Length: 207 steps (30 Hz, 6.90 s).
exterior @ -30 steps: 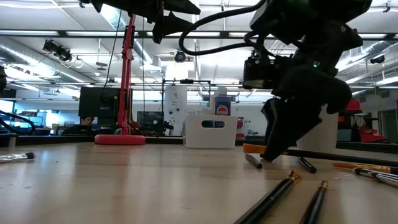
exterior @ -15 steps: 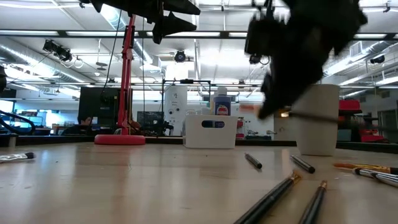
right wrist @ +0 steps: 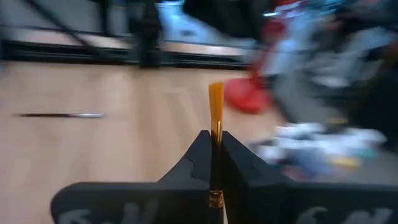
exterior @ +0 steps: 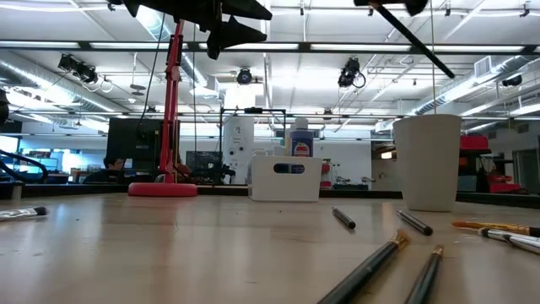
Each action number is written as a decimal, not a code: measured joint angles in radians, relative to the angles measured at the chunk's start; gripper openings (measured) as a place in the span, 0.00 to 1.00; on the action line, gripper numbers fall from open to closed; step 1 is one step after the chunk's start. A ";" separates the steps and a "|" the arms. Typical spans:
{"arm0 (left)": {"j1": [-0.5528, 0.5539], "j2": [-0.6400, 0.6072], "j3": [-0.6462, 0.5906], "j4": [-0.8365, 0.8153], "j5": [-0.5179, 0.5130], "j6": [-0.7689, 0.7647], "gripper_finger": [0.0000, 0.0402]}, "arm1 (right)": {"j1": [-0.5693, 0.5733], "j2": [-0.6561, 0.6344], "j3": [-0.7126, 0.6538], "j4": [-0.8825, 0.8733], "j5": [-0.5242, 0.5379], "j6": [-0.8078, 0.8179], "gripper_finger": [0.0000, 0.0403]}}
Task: Pick & Place Paint Supplies
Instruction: Put the gold paint brush into the gray cup, then put the silver paint brush into the gray cup
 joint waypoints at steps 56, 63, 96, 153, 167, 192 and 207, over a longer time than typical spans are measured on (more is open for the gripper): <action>0.000 0.000 0.000 0.025 -0.036 0.048 0.56 | -0.193 -0.065 -0.523 0.880 -0.072 -0.497 0.42; 0.000 0.000 0.000 0.001 -0.152 0.047 0.56 | -0.193 -0.065 -0.523 0.879 -0.072 -0.492 0.42; -0.543 0.301 0.001 -0.758 -0.776 -0.978 0.56 | -0.209 -0.044 -0.524 0.904 -0.180 -0.489 0.42; -0.661 0.486 0.094 -0.911 -0.030 -1.633 0.56 | -0.306 -0.004 -0.523 1.009 -0.285 -0.568 0.42; -0.654 0.491 0.092 -0.929 -0.200 -1.599 0.23 | -0.306 -0.005 -0.523 1.009 -0.285 -0.568 0.42; -0.592 0.490 0.093 -0.909 -0.135 -1.289 0.22 | -0.306 -0.005 -0.523 1.009 -0.285 -0.568 0.42; -0.599 0.489 0.101 -0.929 0.013 -1.445 0.39 | -0.306 -0.005 -0.523 1.009 -0.285 -0.568 0.42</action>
